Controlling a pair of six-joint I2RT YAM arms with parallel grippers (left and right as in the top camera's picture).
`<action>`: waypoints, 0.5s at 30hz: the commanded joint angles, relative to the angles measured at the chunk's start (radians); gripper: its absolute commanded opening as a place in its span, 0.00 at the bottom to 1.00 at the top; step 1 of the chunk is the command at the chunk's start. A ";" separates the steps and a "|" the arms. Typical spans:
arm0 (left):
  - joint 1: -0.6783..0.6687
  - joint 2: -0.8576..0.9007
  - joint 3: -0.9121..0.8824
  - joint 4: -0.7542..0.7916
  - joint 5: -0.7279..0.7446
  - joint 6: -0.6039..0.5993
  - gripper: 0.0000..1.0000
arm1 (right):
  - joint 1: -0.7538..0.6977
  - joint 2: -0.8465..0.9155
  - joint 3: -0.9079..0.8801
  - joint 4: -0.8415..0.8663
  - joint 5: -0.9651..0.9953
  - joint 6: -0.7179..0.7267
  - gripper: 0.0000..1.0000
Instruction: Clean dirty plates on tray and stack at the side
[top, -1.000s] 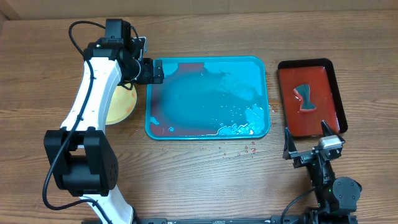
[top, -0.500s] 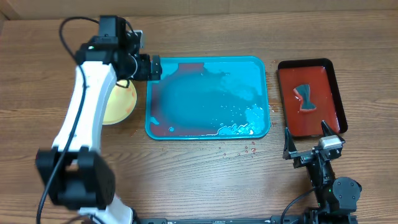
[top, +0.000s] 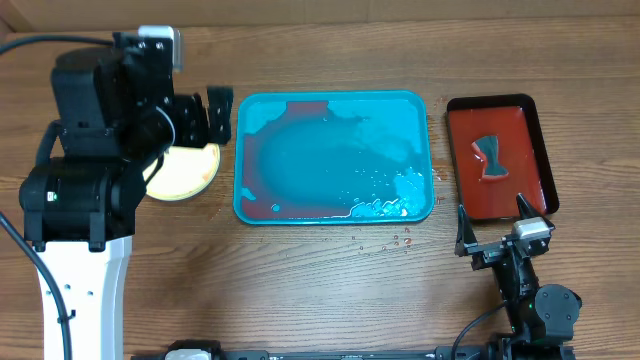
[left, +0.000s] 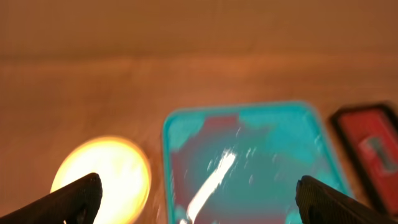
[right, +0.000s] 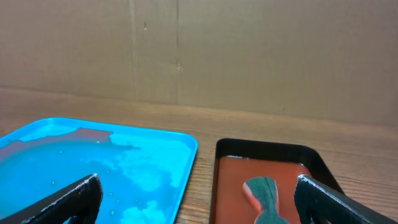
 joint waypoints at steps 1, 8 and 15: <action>0.001 -0.045 -0.005 -0.063 -0.115 0.026 1.00 | 0.006 -0.012 -0.010 0.004 0.010 0.008 1.00; 0.001 -0.163 -0.027 -0.117 -0.146 0.026 1.00 | 0.006 -0.012 -0.010 0.004 0.010 0.008 1.00; 0.011 -0.310 -0.262 0.080 -0.150 0.089 1.00 | 0.006 -0.012 -0.011 0.004 0.010 0.008 1.00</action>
